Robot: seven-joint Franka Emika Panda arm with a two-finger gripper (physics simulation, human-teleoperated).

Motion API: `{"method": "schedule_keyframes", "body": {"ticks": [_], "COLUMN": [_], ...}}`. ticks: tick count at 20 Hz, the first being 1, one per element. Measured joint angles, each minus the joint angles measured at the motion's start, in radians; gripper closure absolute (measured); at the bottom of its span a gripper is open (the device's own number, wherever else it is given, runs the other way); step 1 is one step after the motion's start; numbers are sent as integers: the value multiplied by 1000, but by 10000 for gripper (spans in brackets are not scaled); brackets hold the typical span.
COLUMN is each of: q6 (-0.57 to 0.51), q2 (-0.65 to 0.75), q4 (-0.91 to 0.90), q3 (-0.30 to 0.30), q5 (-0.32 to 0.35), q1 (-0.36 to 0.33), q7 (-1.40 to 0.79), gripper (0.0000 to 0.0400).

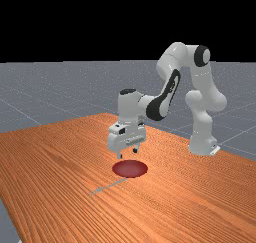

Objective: Put the fork on the plate

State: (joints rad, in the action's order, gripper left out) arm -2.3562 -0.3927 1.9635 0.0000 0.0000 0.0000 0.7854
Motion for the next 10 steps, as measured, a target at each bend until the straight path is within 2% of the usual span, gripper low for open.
{"method": "schedule_keyframes", "body": {"ticks": [1, 2, 3, 4, 6, 7, 8, 9, 10], "q6": [0, 0, 7, 11, 15, 49, 105, 165, 224], "q2": [0, 0, 2, 3, 5, 103, 169, 198, 204], "q4": [0, 0, 2, 3, 5, 138, 205, 227, 225], "q3": [0, 0, -3, -5, -8, -38, -61, -80, -96], "q5": [0, 0, 4, 6, 9, -5, -4, 10, 36], "q1": [0, 0, 2, 3, 3, 24, 37, 45, 49], "q7": [0, 0, -20, -32, -43, -226, -401, -570, -732], "gripper": [151, 242, 147, 89, 33, 175, 263, 316, 349]}}
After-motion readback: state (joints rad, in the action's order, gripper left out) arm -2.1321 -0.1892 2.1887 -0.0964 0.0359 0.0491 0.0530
